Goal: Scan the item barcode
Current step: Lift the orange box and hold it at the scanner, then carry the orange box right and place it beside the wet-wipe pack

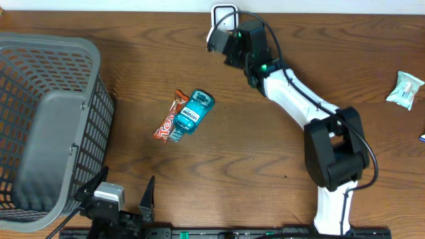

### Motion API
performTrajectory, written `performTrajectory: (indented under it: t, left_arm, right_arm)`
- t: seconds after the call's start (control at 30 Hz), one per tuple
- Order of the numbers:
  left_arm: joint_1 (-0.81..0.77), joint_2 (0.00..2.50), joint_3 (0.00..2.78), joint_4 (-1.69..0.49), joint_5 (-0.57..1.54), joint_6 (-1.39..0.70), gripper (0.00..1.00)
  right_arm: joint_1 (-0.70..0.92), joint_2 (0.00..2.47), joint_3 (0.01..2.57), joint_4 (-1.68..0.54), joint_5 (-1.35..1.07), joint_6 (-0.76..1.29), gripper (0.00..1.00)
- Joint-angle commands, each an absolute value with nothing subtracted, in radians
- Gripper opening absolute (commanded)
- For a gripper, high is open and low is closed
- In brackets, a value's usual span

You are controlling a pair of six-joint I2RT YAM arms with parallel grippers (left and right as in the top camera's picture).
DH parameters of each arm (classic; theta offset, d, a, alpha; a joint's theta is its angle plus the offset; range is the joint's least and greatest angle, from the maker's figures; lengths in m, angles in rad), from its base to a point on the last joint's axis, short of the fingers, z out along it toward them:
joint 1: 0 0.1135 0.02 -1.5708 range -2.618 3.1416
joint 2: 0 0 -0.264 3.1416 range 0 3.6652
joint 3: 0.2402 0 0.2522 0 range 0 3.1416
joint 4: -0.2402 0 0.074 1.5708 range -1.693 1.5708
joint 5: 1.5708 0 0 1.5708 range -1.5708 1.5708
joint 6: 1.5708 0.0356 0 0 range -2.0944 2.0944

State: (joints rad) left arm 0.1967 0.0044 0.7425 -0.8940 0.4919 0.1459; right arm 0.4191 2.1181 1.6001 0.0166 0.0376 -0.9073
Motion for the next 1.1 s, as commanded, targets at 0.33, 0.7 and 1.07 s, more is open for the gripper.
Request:
performTrajectory:
  t: [0.33, 0.7, 1.07]
  left_arm:
    - [0.201, 0.003, 0.743, -0.894, 0.498, 0.144, 1.0]
    - [0.201, 0.003, 0.743, -0.894, 0.498, 0.144, 1.0]
    - [0.201, 0.003, 0.743, -0.894, 0.498, 0.144, 1.0]
  right_arm:
    - [0.4, 2.486, 2.123, -0.041, 0.247, -1.078, 0.03]
    - [0.376, 2.445, 2.125, -0.159, 0.401, -1.003, 0.01]
    - [0.043, 2.352, 2.124, -0.697, 0.707, -0.873, 0.01]
